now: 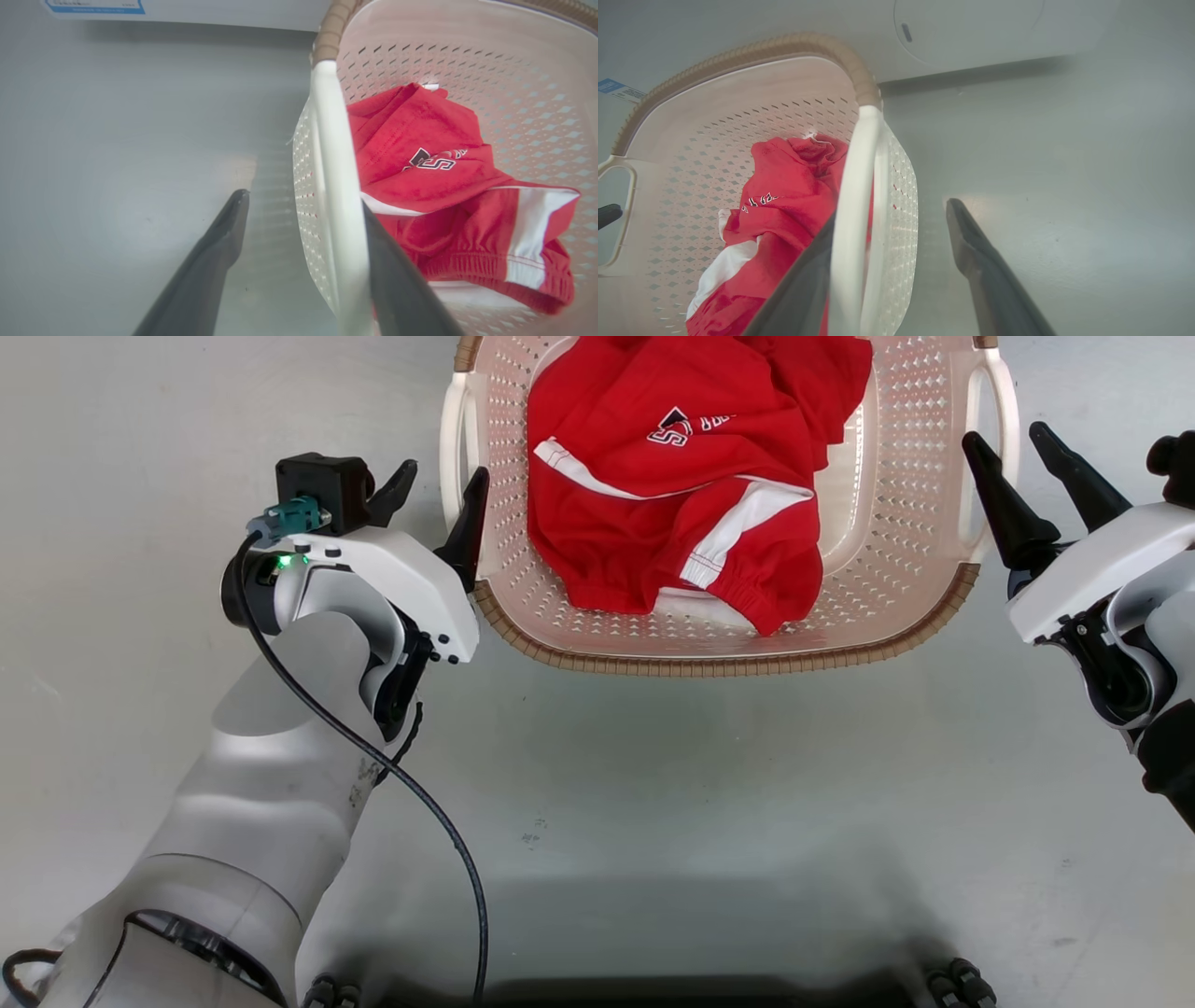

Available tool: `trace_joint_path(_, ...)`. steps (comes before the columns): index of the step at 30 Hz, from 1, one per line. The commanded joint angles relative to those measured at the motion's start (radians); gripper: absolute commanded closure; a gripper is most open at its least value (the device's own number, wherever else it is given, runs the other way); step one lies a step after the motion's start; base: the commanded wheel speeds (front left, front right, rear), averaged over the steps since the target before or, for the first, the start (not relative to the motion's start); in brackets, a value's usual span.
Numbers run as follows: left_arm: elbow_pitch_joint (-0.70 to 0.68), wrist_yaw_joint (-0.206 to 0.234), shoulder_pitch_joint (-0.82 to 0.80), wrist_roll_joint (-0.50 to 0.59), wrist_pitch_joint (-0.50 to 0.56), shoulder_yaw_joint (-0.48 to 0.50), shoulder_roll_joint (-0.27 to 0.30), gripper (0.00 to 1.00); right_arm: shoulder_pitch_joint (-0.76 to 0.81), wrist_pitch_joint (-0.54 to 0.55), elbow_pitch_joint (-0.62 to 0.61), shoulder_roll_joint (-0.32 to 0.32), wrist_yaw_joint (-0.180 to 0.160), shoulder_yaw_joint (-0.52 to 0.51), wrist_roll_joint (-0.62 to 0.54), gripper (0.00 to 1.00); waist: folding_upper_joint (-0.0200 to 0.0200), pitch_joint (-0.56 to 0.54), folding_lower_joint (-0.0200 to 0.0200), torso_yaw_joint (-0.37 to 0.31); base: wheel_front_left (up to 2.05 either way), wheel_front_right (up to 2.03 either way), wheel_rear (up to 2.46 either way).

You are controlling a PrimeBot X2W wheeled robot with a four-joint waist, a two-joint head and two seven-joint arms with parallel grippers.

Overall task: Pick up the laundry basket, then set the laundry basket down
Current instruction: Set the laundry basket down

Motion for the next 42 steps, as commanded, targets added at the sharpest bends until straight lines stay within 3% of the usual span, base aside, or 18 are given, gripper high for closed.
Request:
trace_joint_path(1, 0.001, -0.001, 0.044, 0.013, -0.006, 0.02, 0.033, 0.0, 0.049, -0.015, 0.005, -0.019, -0.004, 0.0, 0.003, 0.0, 0.0, -0.003, 0.0, 0.0, 0.0, 0.0, 0.0)
trace_joint_path(20, -0.01, -0.001, 0.053, 0.031, -0.006, 0.036, 0.033, 0.0, 0.045, -0.015, 0.04, -0.011, -0.004, 0.043, 0.036, 0.0, 0.0, -0.024, 0.0, 0.01, 0.0, 0.0, 0.0)
trace_joint_path(42, -0.034, -0.002, 0.057, 0.062, -0.006, 0.059, 0.034, 0.0, 0.034, -0.015, -0.016, -0.018, -0.004, 0.084, 0.078, 0.0, 0.0, -0.041, 0.0, 0.008, 0.0, 0.0, 0.0)
